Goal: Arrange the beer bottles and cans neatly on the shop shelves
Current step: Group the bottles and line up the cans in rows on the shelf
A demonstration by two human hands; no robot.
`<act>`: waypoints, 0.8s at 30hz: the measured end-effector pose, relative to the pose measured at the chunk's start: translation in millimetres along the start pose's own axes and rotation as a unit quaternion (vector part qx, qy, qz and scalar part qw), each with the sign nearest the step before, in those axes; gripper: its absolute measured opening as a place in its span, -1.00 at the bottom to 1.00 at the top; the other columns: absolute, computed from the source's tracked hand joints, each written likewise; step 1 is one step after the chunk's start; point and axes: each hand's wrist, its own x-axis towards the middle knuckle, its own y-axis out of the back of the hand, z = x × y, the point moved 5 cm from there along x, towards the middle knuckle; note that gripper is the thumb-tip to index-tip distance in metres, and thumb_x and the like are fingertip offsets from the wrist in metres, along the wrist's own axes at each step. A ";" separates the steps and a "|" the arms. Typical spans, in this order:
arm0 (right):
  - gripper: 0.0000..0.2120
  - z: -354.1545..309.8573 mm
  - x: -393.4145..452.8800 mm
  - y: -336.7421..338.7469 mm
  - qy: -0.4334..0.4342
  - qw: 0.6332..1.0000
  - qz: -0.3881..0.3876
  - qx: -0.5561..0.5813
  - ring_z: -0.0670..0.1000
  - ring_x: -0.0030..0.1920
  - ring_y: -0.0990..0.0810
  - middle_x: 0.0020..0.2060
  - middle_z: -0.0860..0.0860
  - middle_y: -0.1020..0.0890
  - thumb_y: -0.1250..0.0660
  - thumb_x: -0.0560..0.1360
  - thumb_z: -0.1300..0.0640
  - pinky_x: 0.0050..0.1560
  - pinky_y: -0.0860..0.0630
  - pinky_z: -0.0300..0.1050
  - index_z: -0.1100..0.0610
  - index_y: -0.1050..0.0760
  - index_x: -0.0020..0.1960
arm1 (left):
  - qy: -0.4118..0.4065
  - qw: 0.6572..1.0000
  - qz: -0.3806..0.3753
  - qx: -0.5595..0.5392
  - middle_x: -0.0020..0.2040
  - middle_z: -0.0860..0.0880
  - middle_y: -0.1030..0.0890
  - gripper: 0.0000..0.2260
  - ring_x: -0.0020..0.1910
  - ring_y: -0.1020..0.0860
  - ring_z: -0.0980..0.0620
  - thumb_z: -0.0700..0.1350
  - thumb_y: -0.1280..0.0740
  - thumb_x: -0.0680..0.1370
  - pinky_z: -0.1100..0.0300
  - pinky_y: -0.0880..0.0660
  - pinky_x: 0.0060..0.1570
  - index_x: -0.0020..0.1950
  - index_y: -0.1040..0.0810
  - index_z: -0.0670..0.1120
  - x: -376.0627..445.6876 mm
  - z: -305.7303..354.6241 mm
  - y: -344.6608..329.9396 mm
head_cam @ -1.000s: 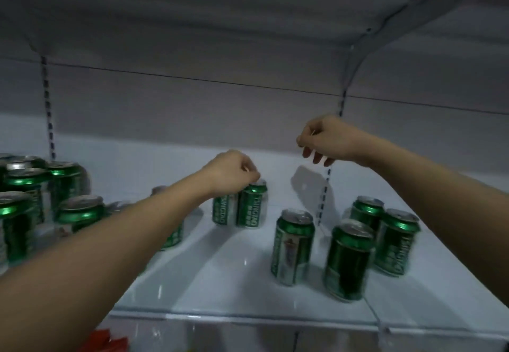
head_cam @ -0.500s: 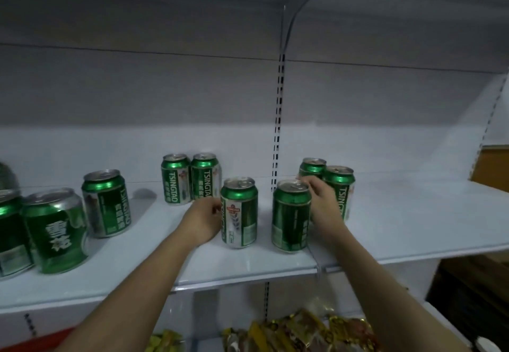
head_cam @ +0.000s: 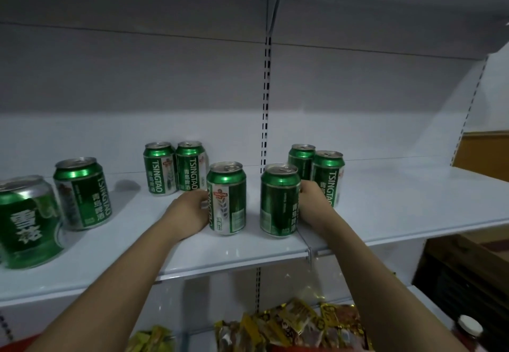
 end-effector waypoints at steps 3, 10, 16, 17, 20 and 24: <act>-0.73 -1.5 -2.4 -0.2 -0.009 1.000 0.001 0.011 -0.02 -0.27 -0.58 -0.34 0.02 -0.62 -0.28 0.58 0.26 -0.18 -0.52 -0.13 0.11 -0.53 -0.29 | 0.007 0.999 -0.006 -0.045 0.10 -0.02 -0.63 -0.75 0.07 -0.57 0.06 -0.25 -0.25 0.54 0.09 -0.50 0.19 -0.09 -0.55 0.12 -2.8 -1.3 0.1; -0.71 3.7 1.3 -2.4 -0.059 0.993 0.007 0.098 0.19 -0.04 -0.62 -0.09 0.30 -0.66 -0.24 0.61 0.09 0.13 -0.53 0.12 0.32 -0.58 -0.01 | 0.018 0.998 -0.010 -0.055 0.08 -0.01 -0.68 -0.75 0.07 -0.59 -0.01 -0.20 -0.26 0.48 -0.01 -0.53 0.18 -0.12 -0.59 0.16 -3.6 -9.5 0.4; -0.52 -4.9 -7.3 -4.4 -0.017 0.938 -0.135 0.318 0.11 0.37 -0.50 0.29 0.08 -0.60 -0.07 0.61 -0.16 0.42 -0.31 0.19 0.08 -0.52 0.33 | 0.020 0.998 0.007 -0.053 -0.07 -0.07 -0.67 -0.75 -0.04 -0.61 -0.12 -0.20 -0.22 0.55 0.02 -0.56 0.05 -0.22 -0.54 0.11 -4.5 -6.5 1.7; -0.49 -6.5 -10.4 -5.1 -0.009 0.933 -0.160 0.322 0.11 0.38 -0.49 0.31 0.10 -0.58 -0.11 0.57 -0.20 0.42 -0.31 0.18 0.09 -0.51 0.34 | 0.025 0.997 0.014 -0.075 -0.11 -0.12 -0.66 -0.74 -0.07 -0.60 -0.19 -0.17 -0.19 0.59 0.02 -0.54 0.00 -0.23 -0.53 0.06 -6.3 -2.2 3.6; -0.34 -6.6 -15.4 -7.4 0.001 0.942 -0.191 0.277 0.07 0.37 -0.51 0.32 0.07 -0.57 -0.27 0.39 -0.32 0.37 -0.39 0.11 0.04 -0.46 0.36 | 0.060 0.979 0.022 -0.192 0.07 -0.03 -0.63 -0.52 0.06 -0.55 -0.03 0.23 0.02 0.65 0.03 -0.43 0.14 0.12 -0.61 0.01 -14.6 12.2 10.7; -0.13 -3.7 -16.0 -11.3 0.007 0.959 -0.203 0.200 0.08 0.33 -0.55 0.29 0.07 -0.60 -0.55 0.22 -0.30 0.36 -0.41 0.10 0.08 -0.42 0.40 | 0.038 0.949 -0.020 -0.312 0.20 0.09 -0.60 -0.31 0.17 -0.55 0.06 0.49 -0.05 0.42 0.23 -0.45 0.01 0.34 -0.50 0.08 -29.6 30.7 12.9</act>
